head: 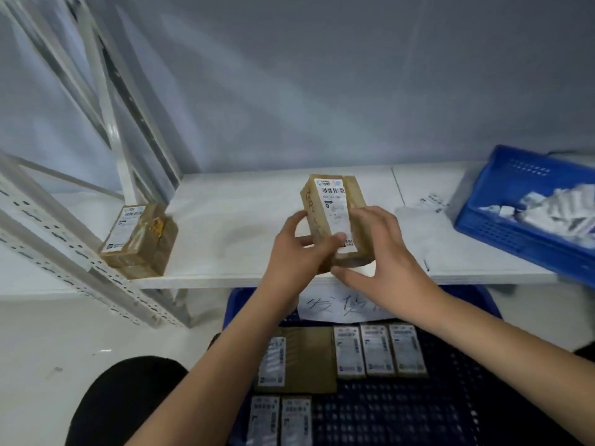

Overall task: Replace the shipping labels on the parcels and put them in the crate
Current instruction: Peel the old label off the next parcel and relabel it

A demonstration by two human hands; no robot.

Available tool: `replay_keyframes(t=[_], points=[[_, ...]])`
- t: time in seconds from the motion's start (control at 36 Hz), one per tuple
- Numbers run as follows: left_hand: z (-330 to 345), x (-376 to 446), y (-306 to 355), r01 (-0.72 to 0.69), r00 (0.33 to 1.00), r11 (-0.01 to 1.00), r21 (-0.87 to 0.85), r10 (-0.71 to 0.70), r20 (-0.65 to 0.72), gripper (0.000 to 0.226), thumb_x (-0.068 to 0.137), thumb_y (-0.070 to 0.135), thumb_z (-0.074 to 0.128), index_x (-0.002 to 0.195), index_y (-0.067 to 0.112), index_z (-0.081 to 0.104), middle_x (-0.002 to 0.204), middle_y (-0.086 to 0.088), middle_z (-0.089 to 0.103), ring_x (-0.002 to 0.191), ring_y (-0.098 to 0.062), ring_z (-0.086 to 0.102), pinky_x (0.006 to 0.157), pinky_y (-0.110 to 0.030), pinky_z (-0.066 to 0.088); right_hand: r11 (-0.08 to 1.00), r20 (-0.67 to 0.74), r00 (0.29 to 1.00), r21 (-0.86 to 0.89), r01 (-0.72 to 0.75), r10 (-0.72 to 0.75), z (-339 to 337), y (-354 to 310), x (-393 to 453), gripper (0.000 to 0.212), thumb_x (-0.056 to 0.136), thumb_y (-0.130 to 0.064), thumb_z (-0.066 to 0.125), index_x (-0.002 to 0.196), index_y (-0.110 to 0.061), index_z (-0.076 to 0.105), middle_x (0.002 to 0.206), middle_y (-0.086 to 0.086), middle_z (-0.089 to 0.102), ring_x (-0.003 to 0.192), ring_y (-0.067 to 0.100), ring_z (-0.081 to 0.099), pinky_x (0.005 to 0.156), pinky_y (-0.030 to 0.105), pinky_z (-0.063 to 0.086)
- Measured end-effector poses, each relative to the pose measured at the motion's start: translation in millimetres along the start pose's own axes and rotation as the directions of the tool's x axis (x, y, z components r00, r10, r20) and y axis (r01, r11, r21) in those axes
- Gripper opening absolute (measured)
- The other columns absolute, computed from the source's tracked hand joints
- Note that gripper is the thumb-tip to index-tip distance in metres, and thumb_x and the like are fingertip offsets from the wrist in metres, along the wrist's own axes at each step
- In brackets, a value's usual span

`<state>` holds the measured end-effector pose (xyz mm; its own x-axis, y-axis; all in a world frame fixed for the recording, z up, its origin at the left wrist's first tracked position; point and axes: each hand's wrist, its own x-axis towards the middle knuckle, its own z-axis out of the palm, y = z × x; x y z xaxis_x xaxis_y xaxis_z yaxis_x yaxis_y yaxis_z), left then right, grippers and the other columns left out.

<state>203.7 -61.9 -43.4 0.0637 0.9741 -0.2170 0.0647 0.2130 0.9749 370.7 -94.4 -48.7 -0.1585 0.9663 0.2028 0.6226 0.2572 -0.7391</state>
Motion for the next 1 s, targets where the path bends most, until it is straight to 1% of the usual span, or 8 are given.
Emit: replay_keyframes(t=[0.08,0.17,0.25,0.36,0.5,0.61,0.81,1.0], points=[[24,-6,0,0.000,1.000,1.000,-0.013,0.000,0.021,0.076,0.081,0.021,0.085,0.144,0.035,0.045,0.125,-0.004,0.070,0.110,-0.023,0.070,0.083,-0.042,0.064,0.997,0.019,0.999,0.060,-0.038,0.037,-17,13,-15,0.086,0.084,-0.037,0.077,0.152,-0.032,0.024,0.151,-0.016,0.020,0.122,-0.027,0.030,0.095,-0.004,0.031],[37,-3,-8,0.012,0.998,0.999,0.042,-0.014,0.067,0.073,0.084,0.016,0.082,0.144,0.035,0.045,0.124,-0.002,0.069,0.110,-0.017,0.068,0.078,-0.032,0.064,0.957,0.013,0.984,0.233,-0.174,0.176,-35,31,-19,0.081,0.083,-0.051,0.072,0.147,-0.048,0.022,0.150,-0.018,0.029,0.130,0.002,0.047,0.106,0.028,0.046],[35,2,-21,0.163,0.977,0.985,-0.046,-0.155,0.144,0.066,0.087,0.011,0.078,0.141,0.033,0.047,0.116,-0.006,0.076,0.100,-0.023,0.075,0.084,-0.039,0.063,0.828,0.026,0.925,0.438,-0.351,0.379,-52,52,-11,0.072,0.084,-0.048,0.072,0.142,-0.050,0.029,0.140,-0.011,0.047,0.112,0.013,0.064,0.101,0.040,0.051],[31,12,-36,0.214,0.959,0.976,0.034,-0.216,0.182,0.067,0.083,0.015,0.082,0.139,0.035,0.051,0.116,-0.005,0.076,0.102,-0.025,0.074,0.088,-0.043,0.062,0.738,0.080,0.883,0.518,-0.433,0.462,-62,83,-3,0.061,0.093,-0.035,0.068,0.143,-0.044,0.036,0.129,-0.002,0.058,0.098,0.015,0.073,0.097,0.038,0.056],[38,28,-51,0.246,0.907,0.960,0.134,-0.277,0.318,0.063,0.081,0.022,0.085,0.134,0.040,0.057,0.116,-0.002,0.076,0.106,-0.024,0.074,0.096,-0.045,0.058,0.686,0.166,0.837,0.501,-0.527,0.522,-54,109,2,0.048,0.090,-0.051,0.066,0.134,-0.054,0.047,0.122,-0.010,0.068,0.112,0.010,0.066,0.105,0.039,0.048],[42,31,-61,0.319,0.852,0.939,0.126,-0.343,0.395,0.056,0.084,0.017,0.081,0.133,0.034,0.061,0.115,-0.002,0.077,0.106,-0.023,0.074,0.098,-0.042,0.056,0.640,0.227,0.798,0.494,-0.589,0.559,-46,124,9,0.053,0.073,-0.063,0.074,0.121,-0.044,0.064,0.114,-0.005,0.073,0.109,0.013,0.068,0.104,0.043,0.050],[45,36,-73,0.371,0.849,0.921,0.115,-0.387,0.359,0.042,0.090,0.013,0.075,0.127,0.031,0.064,0.108,-0.002,0.078,0.096,-0.022,0.076,0.086,-0.034,0.062,0.620,0.269,0.775,0.478,-0.623,0.572,-35,133,10,0.021,0.091,-0.023,0.073,0.112,-0.028,0.072,0.105,-0.001,0.076,0.099,0.014,0.072,0.089,0.029,0.058],[47,43,-66,0.315,0.871,0.939,0.139,-0.344,0.351,0.031,0.094,0.014,0.070,0.124,0.024,0.069,0.106,0.005,0.079,0.100,-0.014,0.075,0.081,-0.027,0.062,0.618,0.282,0.788,0.499,-0.607,0.547,-35,131,9,0.018,0.090,-0.022,0.073,0.107,-0.028,0.075,0.101,-0.003,0.077,0.095,0.014,0.073,0.080,0.023,0.055]])
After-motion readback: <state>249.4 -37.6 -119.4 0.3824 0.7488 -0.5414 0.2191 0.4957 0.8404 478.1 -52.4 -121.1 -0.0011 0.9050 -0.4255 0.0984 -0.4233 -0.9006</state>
